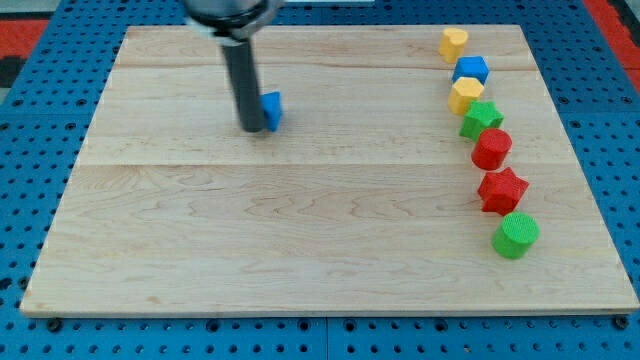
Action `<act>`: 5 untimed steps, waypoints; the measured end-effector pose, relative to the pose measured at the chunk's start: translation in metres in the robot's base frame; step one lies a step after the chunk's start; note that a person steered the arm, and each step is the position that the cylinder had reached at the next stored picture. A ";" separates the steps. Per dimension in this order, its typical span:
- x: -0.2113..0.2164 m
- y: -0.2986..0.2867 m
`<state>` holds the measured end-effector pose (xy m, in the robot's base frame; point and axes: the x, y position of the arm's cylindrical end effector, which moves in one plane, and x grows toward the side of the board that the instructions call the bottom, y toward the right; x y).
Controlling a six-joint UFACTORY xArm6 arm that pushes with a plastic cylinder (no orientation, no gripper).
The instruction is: Move the blue triangle to the top left of the yellow heart
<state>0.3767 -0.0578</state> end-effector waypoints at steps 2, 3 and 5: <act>-0.093 0.021; -0.117 0.053; -0.162 0.063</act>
<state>0.2148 0.0056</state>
